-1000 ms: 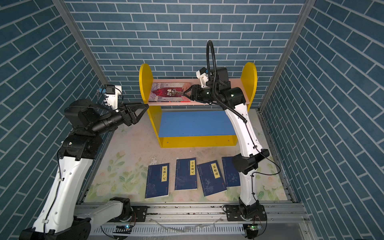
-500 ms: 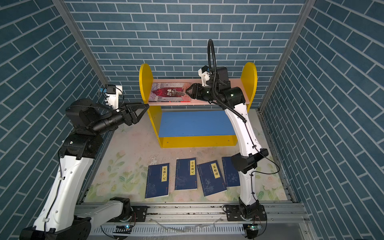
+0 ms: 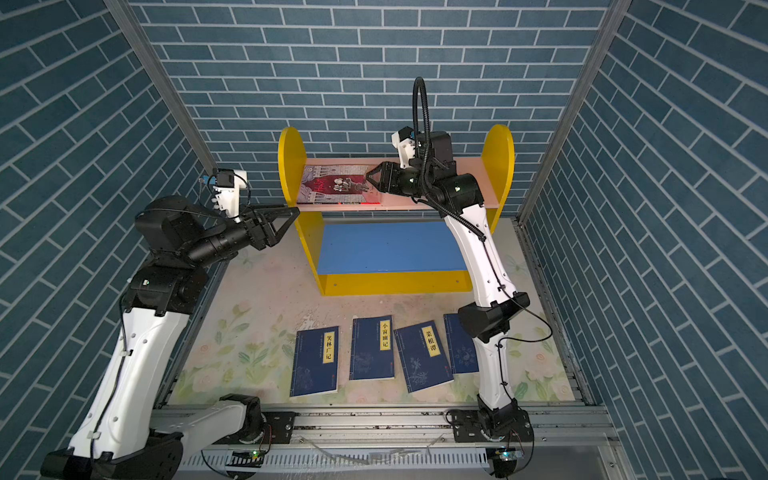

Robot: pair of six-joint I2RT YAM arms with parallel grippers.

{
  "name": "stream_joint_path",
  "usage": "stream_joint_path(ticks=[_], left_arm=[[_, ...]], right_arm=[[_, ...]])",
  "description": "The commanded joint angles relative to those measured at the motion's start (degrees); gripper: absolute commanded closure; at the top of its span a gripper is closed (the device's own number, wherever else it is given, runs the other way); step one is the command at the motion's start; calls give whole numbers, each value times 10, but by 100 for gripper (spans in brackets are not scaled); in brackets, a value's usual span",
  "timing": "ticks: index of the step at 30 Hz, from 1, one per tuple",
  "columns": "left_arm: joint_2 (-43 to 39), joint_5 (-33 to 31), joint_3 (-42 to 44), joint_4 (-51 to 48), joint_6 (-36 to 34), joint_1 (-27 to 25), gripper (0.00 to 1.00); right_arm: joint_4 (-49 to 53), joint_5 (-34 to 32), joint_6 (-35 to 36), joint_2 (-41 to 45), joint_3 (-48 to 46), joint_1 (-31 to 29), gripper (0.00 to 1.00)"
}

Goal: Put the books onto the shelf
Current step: 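Push the paperback farther back on the pink shelf with the right gripper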

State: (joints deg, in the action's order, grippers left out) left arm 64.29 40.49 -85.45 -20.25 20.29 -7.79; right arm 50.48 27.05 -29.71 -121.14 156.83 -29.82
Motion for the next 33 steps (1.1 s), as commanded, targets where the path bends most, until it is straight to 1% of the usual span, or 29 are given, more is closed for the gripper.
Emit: stream_joint_path(ticks=[1,12,23,26,28,33], left_arm=[[0,0,2,15,-5,3,29],[-2,1,4,17,-5,3,29],[-4,0,4,15,-5,3,29],[-7,-1,5,10,-8,3,29],[-10,-2,6,4,-11,3,29],[-36,-7,16,-37,-26,3,28]], right_arm=[[-1,25,-4,-18,9,2,46],[-7,44,-10,-25,10,2,48],[-6,46,-10,-22,10,2,49],[2,27,-3,-11,10,2,46],[9,2,4,3,10,3,46],[-1,-35,23,53,9,9,41]])
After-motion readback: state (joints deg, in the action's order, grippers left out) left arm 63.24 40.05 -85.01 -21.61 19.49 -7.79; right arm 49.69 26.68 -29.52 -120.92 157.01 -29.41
